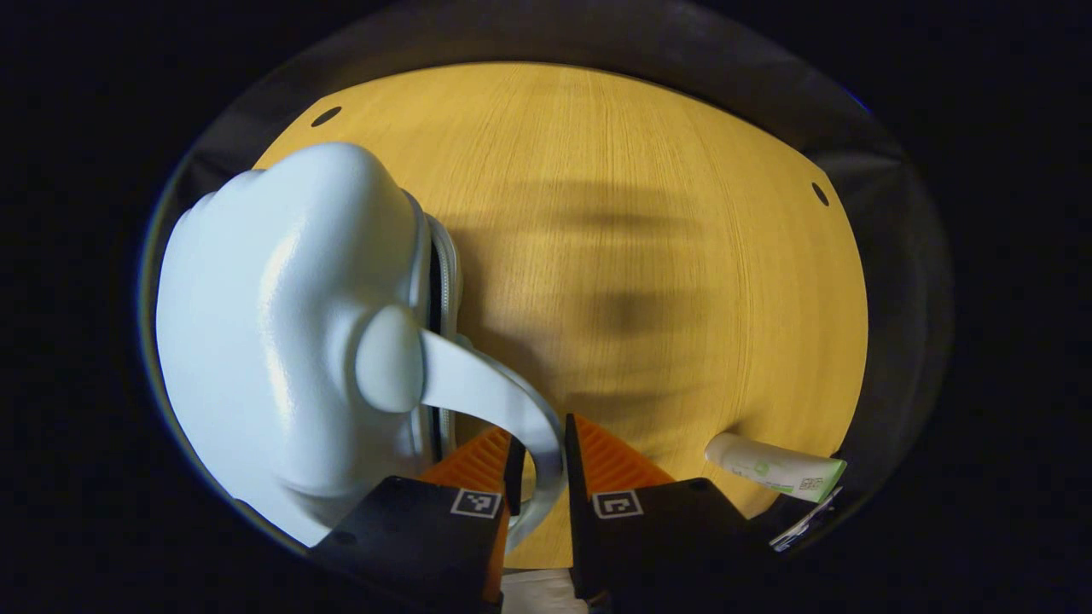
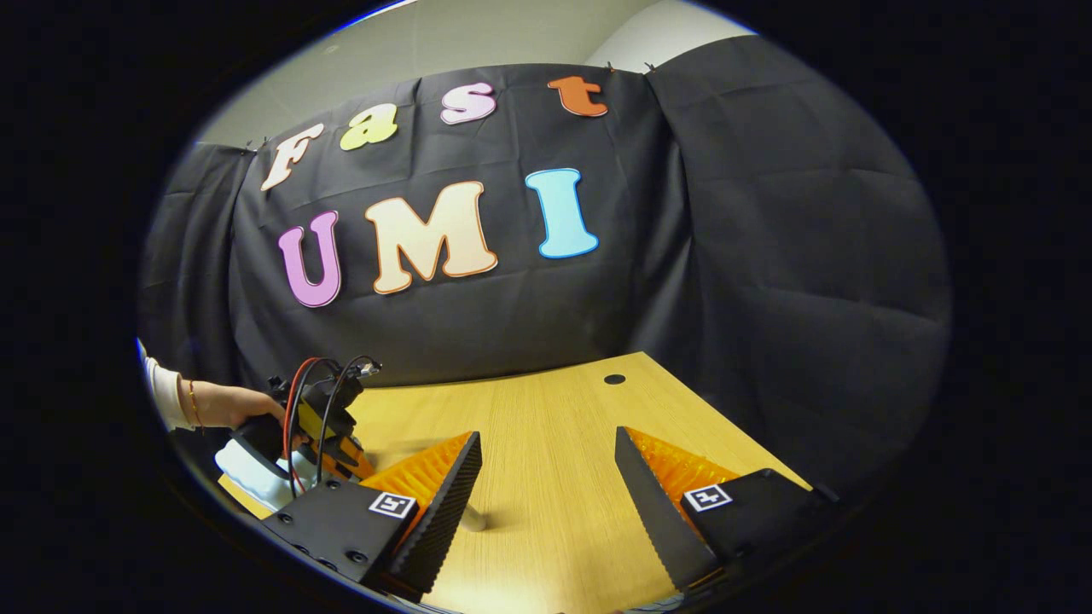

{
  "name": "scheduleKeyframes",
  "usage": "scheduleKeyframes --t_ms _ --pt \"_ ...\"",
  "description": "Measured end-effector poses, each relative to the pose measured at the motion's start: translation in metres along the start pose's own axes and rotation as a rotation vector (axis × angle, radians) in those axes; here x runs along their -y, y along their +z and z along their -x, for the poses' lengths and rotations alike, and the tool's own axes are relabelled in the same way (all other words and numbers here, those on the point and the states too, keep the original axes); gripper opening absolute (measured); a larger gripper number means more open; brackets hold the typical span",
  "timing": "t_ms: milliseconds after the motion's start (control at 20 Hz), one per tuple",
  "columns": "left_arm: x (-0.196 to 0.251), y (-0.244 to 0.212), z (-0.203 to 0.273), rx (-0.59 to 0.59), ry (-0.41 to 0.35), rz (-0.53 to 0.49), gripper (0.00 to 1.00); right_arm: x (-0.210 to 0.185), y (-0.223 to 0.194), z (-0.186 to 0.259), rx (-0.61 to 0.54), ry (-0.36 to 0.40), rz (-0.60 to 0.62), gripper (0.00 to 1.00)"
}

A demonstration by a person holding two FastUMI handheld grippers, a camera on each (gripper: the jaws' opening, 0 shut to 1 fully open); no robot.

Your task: First open the suitcase, pack the skin care products into it, and then close the suitcase.

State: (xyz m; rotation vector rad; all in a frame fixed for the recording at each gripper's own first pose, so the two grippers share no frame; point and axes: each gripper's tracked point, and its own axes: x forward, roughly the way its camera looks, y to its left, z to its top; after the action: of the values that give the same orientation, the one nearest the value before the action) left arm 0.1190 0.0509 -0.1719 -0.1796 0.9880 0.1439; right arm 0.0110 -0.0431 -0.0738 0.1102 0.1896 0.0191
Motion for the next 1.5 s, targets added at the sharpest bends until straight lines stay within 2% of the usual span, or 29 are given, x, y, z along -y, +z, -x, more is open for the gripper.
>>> scheduleKeyframes --t_ms 50,100,250,450,500,550,900,1250,1300,1500 --pt "0.001 0.001 0.0 0.001 0.002 -0.011 0.22 -0.001 0.0 0.0 -0.002 0.002 0.0 0.98" --pt "0.002 0.0 0.001 0.0 -0.003 -0.029 0.15 -0.003 0.0 0.0 -0.002 0.005 0.002 0.98" --pt "0.006 0.001 0.005 0.023 -0.059 -0.05 0.12 -0.005 -0.001 -0.001 -0.001 0.009 0.014 0.98" --pt "0.011 0.002 0.016 0.028 -0.073 -0.064 0.13 -0.011 -0.003 -0.003 -0.008 0.019 0.011 0.98" --pt "0.013 0.002 0.021 0.02 -0.089 -0.058 0.11 -0.013 -0.002 -0.003 -0.006 0.021 0.011 0.94" --pt "0.014 0.003 0.027 0.016 -0.104 -0.058 0.11 -0.015 -0.003 -0.003 -0.006 0.024 0.012 0.98" --pt "0.011 0.006 0.082 0.049 -0.176 -0.064 0.11 -0.034 -0.007 -0.005 -0.008 0.047 -0.007 0.98" --pt "-0.036 0.015 0.182 0.134 -0.241 -0.037 0.11 -0.065 -0.014 -0.005 -0.006 0.078 -0.033 0.98" --pt "-0.046 0.017 0.193 0.147 -0.248 -0.025 0.11 -0.069 -0.014 -0.005 -0.005 0.079 -0.031 0.94" --pt "-0.085 0.022 0.23 0.202 -0.261 0.0 0.11 -0.086 -0.014 -0.001 -0.001 0.087 -0.018 0.94"
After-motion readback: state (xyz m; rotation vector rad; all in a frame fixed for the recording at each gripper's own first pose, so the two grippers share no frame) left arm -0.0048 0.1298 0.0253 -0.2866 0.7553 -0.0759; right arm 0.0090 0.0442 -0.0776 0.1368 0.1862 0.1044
